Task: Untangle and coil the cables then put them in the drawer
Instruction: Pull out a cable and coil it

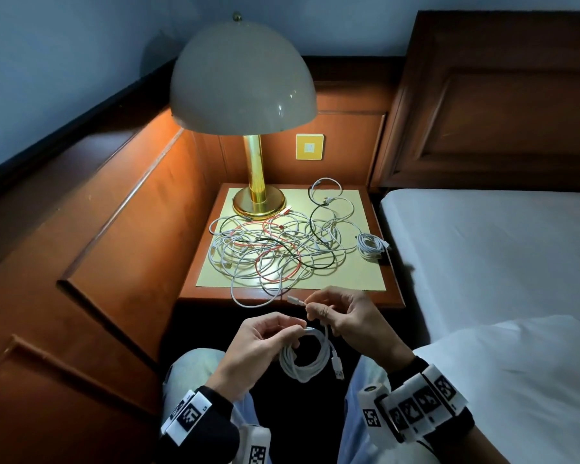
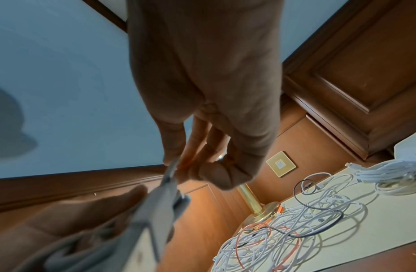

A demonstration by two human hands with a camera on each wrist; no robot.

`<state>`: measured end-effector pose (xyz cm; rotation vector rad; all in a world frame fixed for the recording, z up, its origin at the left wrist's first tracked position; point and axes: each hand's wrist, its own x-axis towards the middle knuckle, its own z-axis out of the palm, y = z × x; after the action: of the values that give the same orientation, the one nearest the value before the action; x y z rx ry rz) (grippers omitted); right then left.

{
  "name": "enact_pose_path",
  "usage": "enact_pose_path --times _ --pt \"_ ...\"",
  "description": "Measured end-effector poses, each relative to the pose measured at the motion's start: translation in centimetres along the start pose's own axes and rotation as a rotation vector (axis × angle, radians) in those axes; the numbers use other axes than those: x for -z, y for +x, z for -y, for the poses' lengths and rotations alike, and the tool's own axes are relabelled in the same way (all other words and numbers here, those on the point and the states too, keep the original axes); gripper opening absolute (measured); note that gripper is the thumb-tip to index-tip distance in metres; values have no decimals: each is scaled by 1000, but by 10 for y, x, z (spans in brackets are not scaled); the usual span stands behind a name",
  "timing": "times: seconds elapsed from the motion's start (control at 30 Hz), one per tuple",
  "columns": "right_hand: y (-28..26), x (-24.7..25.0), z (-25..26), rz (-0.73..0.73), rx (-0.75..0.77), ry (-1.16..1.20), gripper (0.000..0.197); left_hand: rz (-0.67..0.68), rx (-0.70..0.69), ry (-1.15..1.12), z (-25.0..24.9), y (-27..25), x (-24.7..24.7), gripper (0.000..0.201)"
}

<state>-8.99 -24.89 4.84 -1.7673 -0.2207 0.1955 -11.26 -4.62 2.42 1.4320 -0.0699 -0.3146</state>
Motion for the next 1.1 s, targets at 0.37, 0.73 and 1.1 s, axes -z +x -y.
enact_pose_path --times 0.37,0.73,1.1 --pt "-4 -3 -3 -280 5 70 9 23 59 -259 -12 -3 2 31" --pt "-9 0 6 -13 -49 183 18 -64 -87 -90 -20 -5 -1 31" --pt "-4 -1 -4 -8 -222 488 31 -41 -68 -114 -22 -4 0 33"
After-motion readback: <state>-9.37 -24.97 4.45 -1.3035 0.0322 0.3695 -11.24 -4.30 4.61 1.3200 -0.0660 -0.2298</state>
